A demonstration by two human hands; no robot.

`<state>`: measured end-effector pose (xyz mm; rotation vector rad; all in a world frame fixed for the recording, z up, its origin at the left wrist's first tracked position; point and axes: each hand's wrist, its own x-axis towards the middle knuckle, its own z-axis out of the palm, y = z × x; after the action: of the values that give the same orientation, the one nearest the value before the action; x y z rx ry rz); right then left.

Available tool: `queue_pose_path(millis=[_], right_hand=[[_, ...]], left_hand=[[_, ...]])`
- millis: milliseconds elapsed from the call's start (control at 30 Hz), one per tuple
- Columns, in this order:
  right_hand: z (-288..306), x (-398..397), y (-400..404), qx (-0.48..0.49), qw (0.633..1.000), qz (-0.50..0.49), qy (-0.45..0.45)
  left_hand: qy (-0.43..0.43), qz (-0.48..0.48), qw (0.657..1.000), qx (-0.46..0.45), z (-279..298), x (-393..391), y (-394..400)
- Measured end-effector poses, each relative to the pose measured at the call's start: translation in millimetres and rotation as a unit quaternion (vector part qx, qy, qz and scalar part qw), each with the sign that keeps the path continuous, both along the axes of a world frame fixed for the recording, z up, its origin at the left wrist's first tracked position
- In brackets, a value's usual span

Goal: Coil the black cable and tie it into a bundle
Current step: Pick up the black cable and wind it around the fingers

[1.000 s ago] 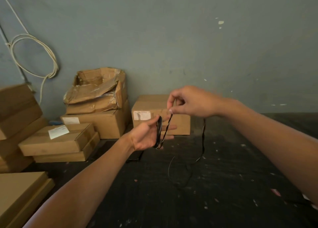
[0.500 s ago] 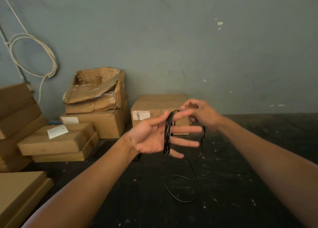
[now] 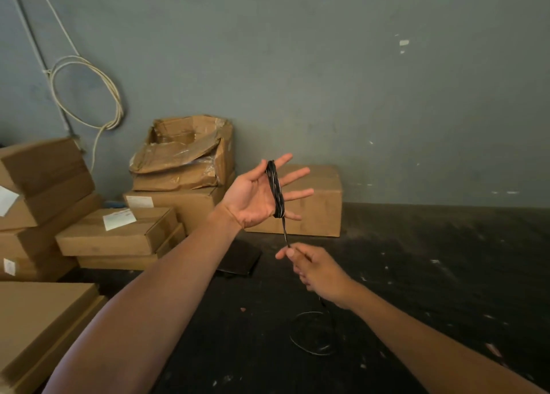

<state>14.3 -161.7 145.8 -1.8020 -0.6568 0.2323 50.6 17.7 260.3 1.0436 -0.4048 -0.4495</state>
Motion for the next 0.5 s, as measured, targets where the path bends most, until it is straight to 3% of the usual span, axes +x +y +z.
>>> queue_pose_path(millis=[233,367,500], right_hand=[[22.3,-12.5,-6.6,-0.152,0.979,0.065,-0.124],[63.0,-18.0,-16.4,-0.228,0.962,0.129,-0.078],[115.6,-16.1,-30.3,-0.221,0.961,0.167,-0.016]], left_hand=[[0.024,0.01,1.0,-0.002,-14.1,7.0,7.1],[0.038,0.008,0.999,0.005,-21.2,10.5,4.2],[0.043,-0.022,0.999,-0.025,-30.8,13.3,-2.0]])
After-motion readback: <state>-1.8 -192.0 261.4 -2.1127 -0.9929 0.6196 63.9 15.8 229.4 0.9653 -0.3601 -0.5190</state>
